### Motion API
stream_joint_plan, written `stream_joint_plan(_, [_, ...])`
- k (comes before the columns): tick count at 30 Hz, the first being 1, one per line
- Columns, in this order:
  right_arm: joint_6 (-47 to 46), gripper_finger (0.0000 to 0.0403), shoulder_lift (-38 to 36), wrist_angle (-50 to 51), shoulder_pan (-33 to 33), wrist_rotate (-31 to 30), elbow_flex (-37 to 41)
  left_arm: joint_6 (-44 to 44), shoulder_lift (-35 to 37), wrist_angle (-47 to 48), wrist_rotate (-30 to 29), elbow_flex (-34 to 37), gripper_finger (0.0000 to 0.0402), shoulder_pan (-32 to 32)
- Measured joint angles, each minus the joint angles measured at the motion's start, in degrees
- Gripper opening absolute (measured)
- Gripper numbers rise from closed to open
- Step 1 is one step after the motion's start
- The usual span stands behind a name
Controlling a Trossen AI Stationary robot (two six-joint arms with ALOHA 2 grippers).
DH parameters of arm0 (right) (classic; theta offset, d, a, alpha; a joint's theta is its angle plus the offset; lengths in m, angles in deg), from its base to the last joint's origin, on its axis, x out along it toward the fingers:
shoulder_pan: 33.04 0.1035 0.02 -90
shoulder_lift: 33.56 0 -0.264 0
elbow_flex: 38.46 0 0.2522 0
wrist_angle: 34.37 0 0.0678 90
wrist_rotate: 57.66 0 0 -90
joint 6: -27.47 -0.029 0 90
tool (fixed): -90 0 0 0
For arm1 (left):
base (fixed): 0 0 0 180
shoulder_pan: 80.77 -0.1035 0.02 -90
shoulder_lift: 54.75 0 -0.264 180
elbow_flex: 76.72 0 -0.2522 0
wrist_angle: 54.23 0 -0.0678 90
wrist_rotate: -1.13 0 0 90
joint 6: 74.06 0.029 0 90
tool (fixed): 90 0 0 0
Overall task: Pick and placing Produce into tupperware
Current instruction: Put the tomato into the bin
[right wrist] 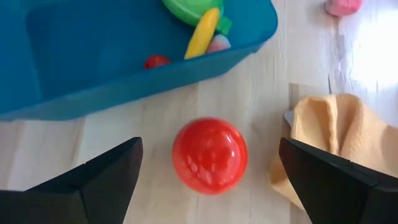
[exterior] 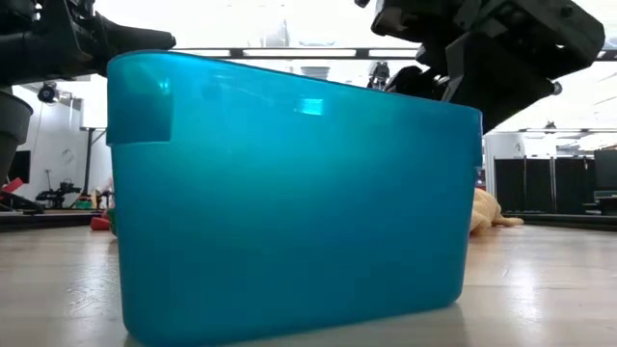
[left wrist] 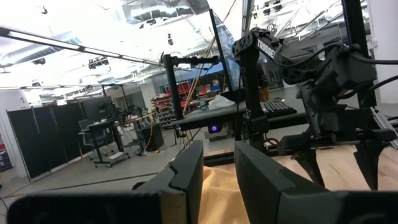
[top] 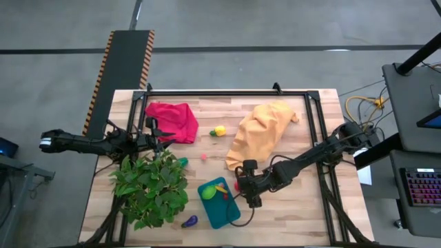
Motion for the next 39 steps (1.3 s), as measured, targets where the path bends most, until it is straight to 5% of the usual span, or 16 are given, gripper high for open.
stream_joint_plan(39, [1.2, 0.0370, 8.0, -4.0, -0.9, 1.6, 0.6, 0.0, 0.0, 0.0, 0.0, 0.0, 0.0078, 0.0])
